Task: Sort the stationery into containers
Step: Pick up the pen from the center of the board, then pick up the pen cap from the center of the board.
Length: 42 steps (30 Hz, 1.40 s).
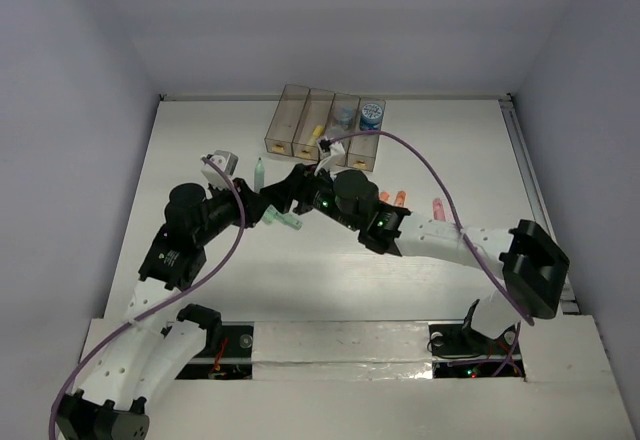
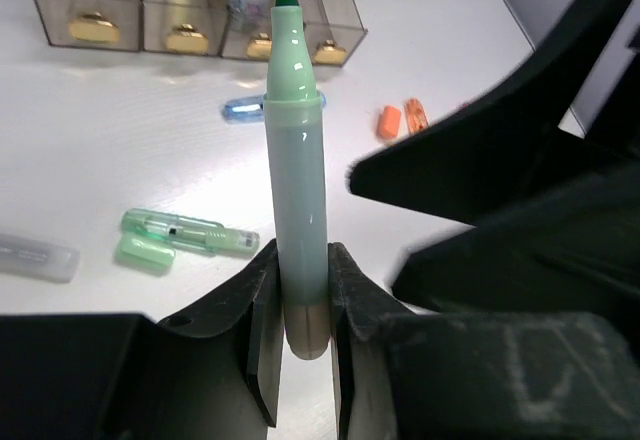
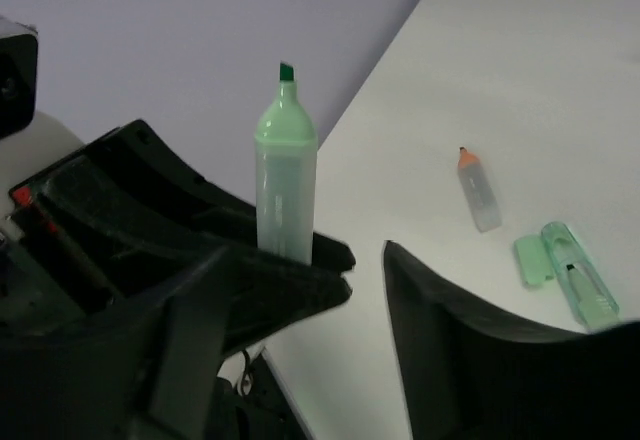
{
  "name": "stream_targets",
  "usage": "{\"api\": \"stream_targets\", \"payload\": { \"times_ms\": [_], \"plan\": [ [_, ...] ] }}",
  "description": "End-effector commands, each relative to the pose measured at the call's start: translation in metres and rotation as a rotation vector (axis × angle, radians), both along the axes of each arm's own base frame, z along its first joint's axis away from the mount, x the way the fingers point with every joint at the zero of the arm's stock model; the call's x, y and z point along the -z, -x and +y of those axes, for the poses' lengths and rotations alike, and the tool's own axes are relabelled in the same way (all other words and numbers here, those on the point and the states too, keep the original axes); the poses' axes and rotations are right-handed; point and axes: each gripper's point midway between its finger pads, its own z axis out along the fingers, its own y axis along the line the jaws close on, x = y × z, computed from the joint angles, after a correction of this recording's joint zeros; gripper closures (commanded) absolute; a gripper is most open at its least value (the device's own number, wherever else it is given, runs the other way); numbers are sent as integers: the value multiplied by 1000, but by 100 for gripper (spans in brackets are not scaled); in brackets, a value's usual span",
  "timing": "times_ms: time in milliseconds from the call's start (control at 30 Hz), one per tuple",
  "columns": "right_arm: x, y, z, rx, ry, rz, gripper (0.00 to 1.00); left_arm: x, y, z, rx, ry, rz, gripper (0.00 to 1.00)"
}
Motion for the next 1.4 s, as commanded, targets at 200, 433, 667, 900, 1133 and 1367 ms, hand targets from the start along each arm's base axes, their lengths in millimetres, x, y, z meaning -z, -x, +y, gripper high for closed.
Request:
{"api": "stream_targets", "payload": {
  "times_ms": [200,433,667,900,1133,1367],
  "plan": [
    [-13,11,-48,-83,94,-86,24,-56,-17,13,-79,43,-195,100],
    [68,10,-32,-219,334,-12,99,-62,-16,17,-88,62,-208,100],
    [142,13,1,-382,444,97,79,-60,-16,17,-88,58,-203,100],
    [193,-13,12,-357,616,145,43,-62,-15,19,-94,60,-210,100],
    [243,-39,23,-312,739,175,39,-61,-15,19,-94,58,-208,100],
    [247,-70,22,-218,845,116,37,-61,-16,19,-94,57,-207,100]
  ]
}}
